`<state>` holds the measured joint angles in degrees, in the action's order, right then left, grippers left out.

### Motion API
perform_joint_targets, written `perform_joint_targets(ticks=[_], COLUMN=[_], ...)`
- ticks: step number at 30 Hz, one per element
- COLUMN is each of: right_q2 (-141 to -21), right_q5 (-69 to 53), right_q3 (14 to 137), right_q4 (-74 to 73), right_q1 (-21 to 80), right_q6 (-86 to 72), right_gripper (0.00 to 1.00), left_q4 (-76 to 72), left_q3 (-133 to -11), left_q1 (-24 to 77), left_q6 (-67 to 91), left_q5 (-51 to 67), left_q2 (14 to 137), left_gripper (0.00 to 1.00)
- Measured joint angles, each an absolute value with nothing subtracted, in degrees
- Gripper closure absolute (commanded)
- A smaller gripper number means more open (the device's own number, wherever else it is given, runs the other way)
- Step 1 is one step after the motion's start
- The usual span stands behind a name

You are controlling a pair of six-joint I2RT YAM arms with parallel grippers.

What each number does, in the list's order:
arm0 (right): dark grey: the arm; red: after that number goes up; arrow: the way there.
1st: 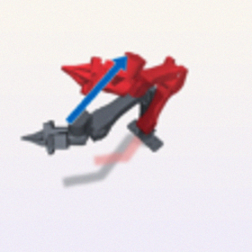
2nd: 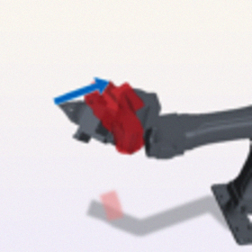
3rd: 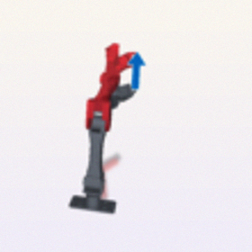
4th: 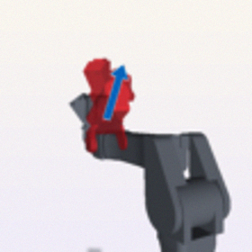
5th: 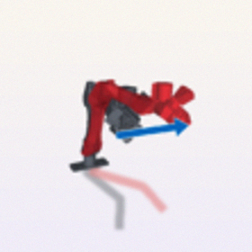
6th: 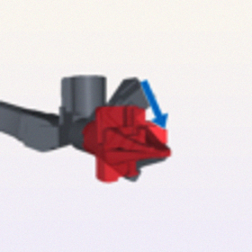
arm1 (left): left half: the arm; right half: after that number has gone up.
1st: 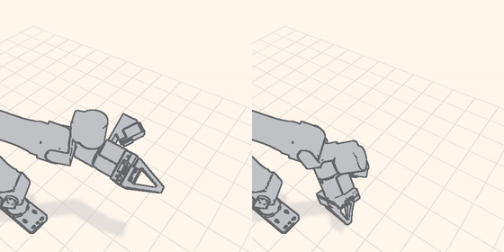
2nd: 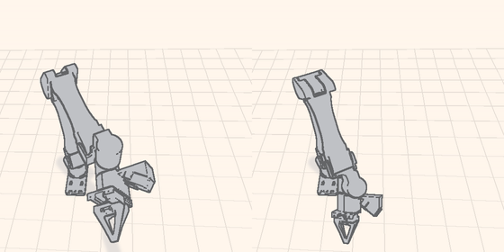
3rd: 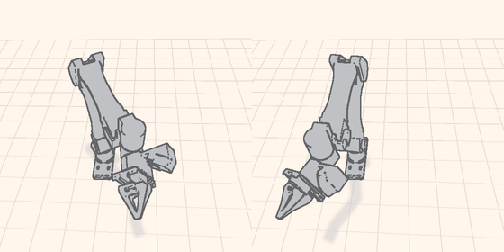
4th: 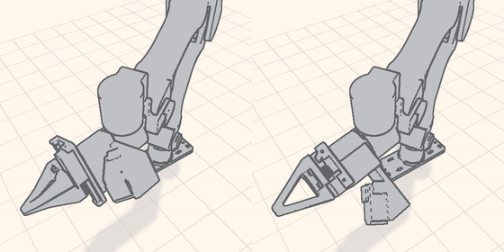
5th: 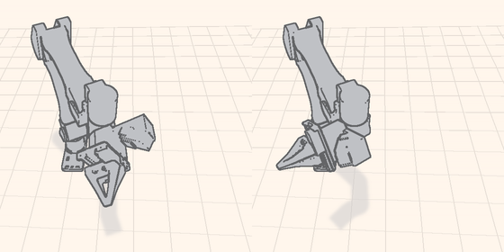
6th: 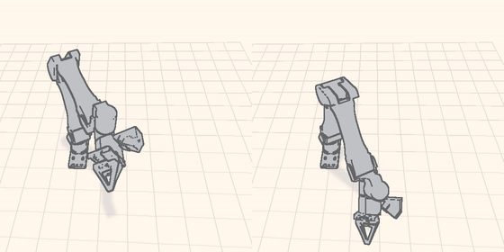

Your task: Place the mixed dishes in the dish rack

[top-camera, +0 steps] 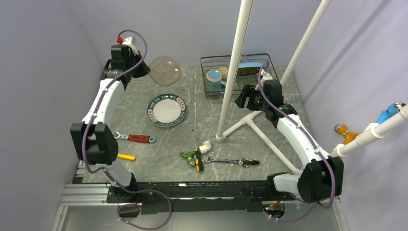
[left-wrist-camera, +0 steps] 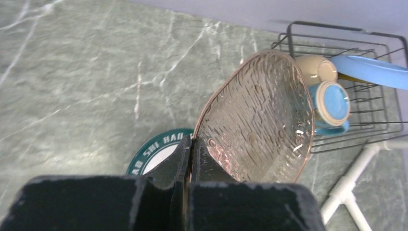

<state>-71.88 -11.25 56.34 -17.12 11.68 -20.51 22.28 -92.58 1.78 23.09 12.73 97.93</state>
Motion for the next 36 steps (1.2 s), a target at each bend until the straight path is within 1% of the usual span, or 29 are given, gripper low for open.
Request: perform_joint_targets(ticks=[9,13,17,20,36], right_q2=[-71.0,-71.4,-72.6,-74.2,-89.8], right_q5=[-10.4,-11.6,-16.3,-20.6,-43.3], right_q3=[59.2,60.4,61.1,61.1,65.0], right_q4=[-18.8,-19.0,-17.8,-15.6,-5.4], right_q1=[11.6,11.6,11.5,11.5,12.5], right_q6=[-19.7,-20.1,-20.2,-20.3,-21.0], right_gripper=[0.25,0.25,0.24,0.24,0.25], left_q4=[27.7,26.3,22.5,20.6,19.6], left_q3=[-85.5,-78.7,-73.0,-70.4,-70.7], left_q1=[7.4,12.5,17.3,20.4,29.0], left_q6=[12.6,8.6,5.0,3.5,2.2], left_q5=[0.9,-1.6,-1.9,-1.5,2.7], left_q2=[87.4,82.0,79.5,79.6,84.3], left_gripper=[1.00,1.00,1.00,1.00,1.00])
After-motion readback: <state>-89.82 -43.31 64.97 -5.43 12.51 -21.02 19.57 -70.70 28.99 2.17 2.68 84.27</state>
